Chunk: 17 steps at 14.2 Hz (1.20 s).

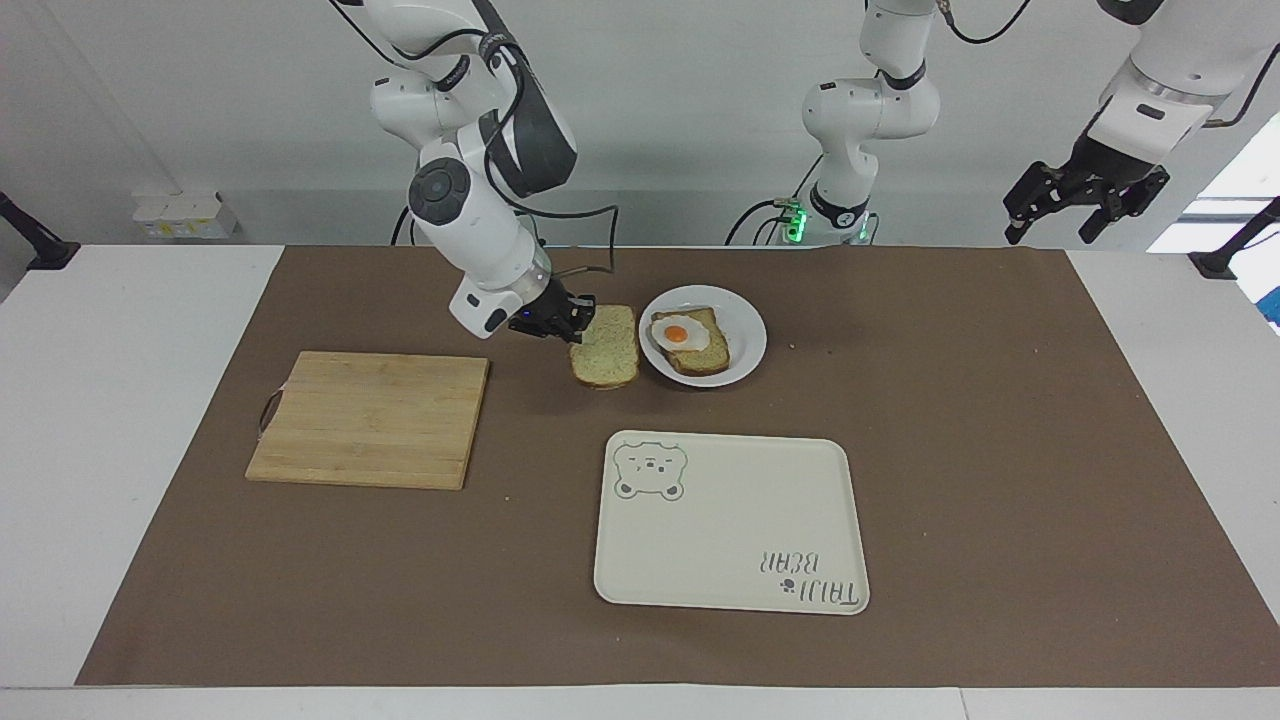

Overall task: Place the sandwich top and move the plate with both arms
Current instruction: 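Carry the bread slice over the egg toast and lower it on top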

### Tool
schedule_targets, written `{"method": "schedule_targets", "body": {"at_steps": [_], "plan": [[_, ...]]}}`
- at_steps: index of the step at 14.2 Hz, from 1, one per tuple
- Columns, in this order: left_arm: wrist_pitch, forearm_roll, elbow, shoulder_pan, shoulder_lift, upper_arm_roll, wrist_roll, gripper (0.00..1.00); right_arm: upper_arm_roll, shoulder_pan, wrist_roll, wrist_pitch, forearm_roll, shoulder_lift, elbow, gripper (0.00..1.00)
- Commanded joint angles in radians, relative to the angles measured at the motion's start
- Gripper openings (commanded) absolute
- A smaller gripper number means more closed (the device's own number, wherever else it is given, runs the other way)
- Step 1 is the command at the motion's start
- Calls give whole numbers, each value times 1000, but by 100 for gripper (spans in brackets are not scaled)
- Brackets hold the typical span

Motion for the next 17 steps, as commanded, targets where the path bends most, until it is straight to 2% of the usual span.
{"method": "schedule_targets", "body": {"at_steps": [1,4,12,17], "plan": [[-20,11,15,4,-3,-2,-9,100,1,66,67,98,41,11,-26,0],[-20,11,15,4,-1,-2,-9,100,1,135,167,170,41,33,-34,0],[-20,11,15,4,-1,-2,-9,100,1,256,180,189,41,45,-72,0],[-20,11,15,4,-3,-2,-9,100,1,325,247,307,41,102,-100,0]]}}
